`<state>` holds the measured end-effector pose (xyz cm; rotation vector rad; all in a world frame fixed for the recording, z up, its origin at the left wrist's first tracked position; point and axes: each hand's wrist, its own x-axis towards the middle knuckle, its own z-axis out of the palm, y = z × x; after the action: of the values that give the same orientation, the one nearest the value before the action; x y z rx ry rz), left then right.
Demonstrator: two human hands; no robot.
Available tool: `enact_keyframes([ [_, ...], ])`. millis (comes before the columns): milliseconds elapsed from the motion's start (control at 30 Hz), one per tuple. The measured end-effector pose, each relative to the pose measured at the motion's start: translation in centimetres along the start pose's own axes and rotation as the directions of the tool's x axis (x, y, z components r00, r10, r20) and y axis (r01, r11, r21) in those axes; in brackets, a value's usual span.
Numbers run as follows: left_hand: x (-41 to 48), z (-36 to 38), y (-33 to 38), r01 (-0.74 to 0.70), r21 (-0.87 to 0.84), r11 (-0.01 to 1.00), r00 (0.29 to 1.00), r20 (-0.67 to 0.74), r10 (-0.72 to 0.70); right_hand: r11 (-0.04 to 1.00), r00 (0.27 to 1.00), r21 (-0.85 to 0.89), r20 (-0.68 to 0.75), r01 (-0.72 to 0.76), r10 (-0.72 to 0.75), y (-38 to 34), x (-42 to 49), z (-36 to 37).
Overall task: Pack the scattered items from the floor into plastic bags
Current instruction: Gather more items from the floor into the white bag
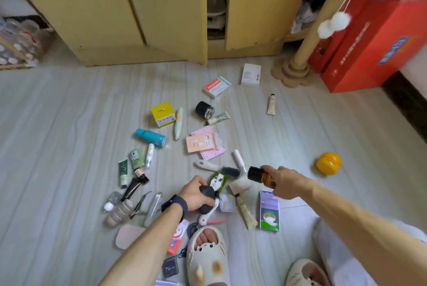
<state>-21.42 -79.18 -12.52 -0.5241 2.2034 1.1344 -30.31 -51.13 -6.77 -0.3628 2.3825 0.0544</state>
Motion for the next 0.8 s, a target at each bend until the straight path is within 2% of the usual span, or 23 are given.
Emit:
enact_keyframes([
  [167,-4.1,-0.4,10.1,-0.213,0.02,0.977,0.977,0.033,0.213,1.0,0.994,0.024,-0.107,0.018,-0.015,2.8,-8.9,-3.5],
  [267,-8.1,-1.3,16.7,-0.369,0.076,0.926,0.929,0.05,0.366,0.97,0.976,0.237,-0.217,0.06,-0.008,4.7,-15.0,-4.6],
  [333,-10.4,-2.0,20.2,-0.437,0.139,0.888,0.899,0.046,0.435,0.879,0.957,0.457,-0.289,0.135,0.004,5.4,-19.3,-4.7],
  [367,-11.7,-2.1,22.2,-0.484,0.186,0.855,0.874,0.067,0.481,0.782,0.946,0.601,-0.32,0.162,0.05,6.1,-22.0,-4.3],
  [400,-13.3,-1.6,24.4,-0.539,0.233,0.809,0.841,0.106,0.53,0.623,0.934,0.759,-0.334,0.189,0.124,7.0,-25.1,-3.4],
  [467,-16.6,-0.1,28.4,-0.637,0.29,0.714,0.769,0.178,0.614,0.186,0.909,0.937,-0.335,0.294,0.247,8.9,-30.4,-0.5],
  [533,-19.4,2.1,31.3,-0.7,0.316,0.641,0.711,0.223,0.667,-0.224,0.914,0.912,-0.27,0.344,0.303,10.4,-34.5,3.0],
  [600,-21.5,5.6,33.2,-0.751,0.304,0.587,0.66,0.3,0.689,-0.498,0.924,0.799,-0.178,0.337,0.34,11.6,-37.3,6.5],
  [667,-22.8,10.1,34.3,-0.791,0.279,0.545,0.611,0.413,0.675,-0.653,0.915,0.687,-0.044,0.319,0.401,12.2,-39.0,9.7],
  [800,-23.8,20.0,34.3,-0.833,0.315,0.454,0.531,0.686,0.497,-0.682,0.875,0.692,0.154,0.237,0.46,12.7,-39.4,14.0],
])
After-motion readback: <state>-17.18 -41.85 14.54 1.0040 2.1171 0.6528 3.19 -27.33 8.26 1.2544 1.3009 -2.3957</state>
